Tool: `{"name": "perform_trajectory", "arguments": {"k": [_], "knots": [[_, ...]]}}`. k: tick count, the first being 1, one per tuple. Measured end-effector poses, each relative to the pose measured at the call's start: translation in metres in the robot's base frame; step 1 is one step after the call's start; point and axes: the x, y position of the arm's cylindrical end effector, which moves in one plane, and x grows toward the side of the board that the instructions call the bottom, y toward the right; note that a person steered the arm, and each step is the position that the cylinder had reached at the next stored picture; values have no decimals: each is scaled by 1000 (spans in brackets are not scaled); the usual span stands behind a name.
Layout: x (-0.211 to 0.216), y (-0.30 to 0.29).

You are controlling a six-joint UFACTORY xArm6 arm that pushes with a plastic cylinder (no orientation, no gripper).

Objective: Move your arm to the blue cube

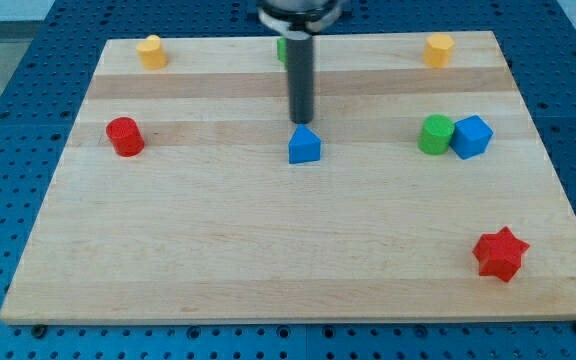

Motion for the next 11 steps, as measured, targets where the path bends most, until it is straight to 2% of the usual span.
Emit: {"name": "perform_trajectory", "arguments": {"k": [3,4,5,7,11], "knots": [[-3,171],[-3,218],[10,241],[54,242],[54,216]]}}
